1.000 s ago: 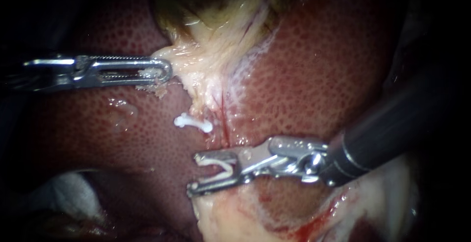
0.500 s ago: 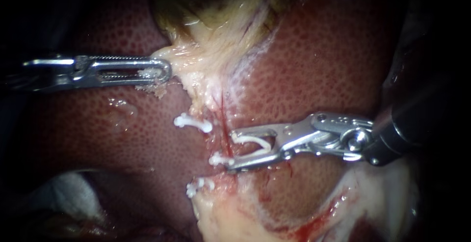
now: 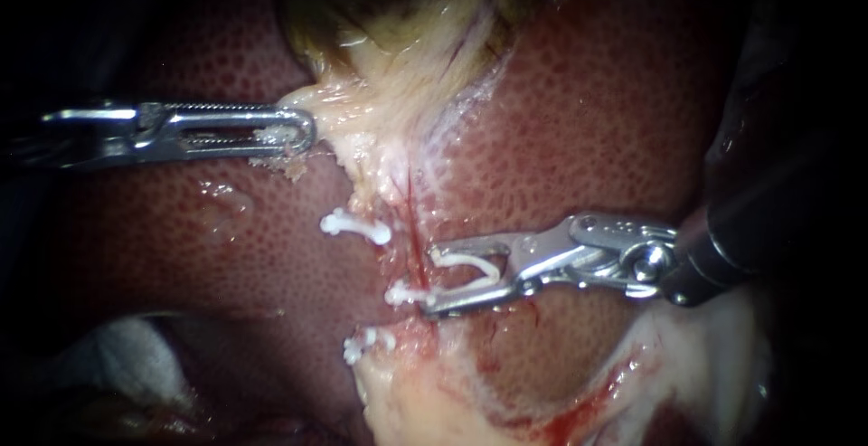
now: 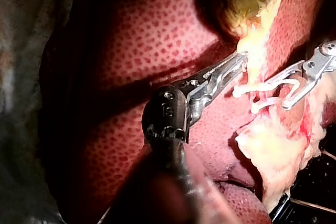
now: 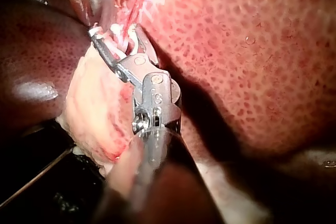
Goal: Clipping second clip right tube
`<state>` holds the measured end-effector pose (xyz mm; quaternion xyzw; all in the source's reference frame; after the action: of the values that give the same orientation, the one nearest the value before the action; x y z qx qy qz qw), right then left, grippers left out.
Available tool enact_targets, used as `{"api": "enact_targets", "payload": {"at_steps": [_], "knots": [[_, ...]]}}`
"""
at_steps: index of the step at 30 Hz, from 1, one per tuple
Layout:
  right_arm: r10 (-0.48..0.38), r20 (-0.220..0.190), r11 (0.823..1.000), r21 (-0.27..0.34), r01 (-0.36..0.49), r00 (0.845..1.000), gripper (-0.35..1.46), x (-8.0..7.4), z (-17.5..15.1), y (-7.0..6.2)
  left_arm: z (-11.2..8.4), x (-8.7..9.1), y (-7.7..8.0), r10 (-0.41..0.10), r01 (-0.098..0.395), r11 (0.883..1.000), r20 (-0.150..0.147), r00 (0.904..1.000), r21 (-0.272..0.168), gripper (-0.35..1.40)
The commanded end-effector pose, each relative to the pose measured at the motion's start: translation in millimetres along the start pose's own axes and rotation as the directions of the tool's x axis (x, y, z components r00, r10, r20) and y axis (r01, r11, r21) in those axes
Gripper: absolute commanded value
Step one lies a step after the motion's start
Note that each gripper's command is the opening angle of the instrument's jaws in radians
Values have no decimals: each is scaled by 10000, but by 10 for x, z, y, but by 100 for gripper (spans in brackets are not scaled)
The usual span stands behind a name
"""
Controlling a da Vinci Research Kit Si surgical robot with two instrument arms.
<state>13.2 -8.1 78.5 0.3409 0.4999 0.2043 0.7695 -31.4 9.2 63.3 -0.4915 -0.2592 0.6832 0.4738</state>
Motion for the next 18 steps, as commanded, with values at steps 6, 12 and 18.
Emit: {"api": "enact_targets", "payload": {"at_steps": [6, 12, 18], "knots": [[-102, 39, 9999, 20, 101, 9999, 49, -4, 18, 5, 0, 0, 0, 0, 0, 10000, 0, 10000, 0, -35], [77, 80, 10000, 56, -78, 9999, 49, -2, 28, 6, 0, 0, 0, 0, 0, 10000, -1, 10000, 1, -35], [516, -270, 9975, 498, -502, 9983, 49, -2, 36, 5, 0, 0, 0, 0, 0, 10000, -2, 10000, 2, -35]]}}
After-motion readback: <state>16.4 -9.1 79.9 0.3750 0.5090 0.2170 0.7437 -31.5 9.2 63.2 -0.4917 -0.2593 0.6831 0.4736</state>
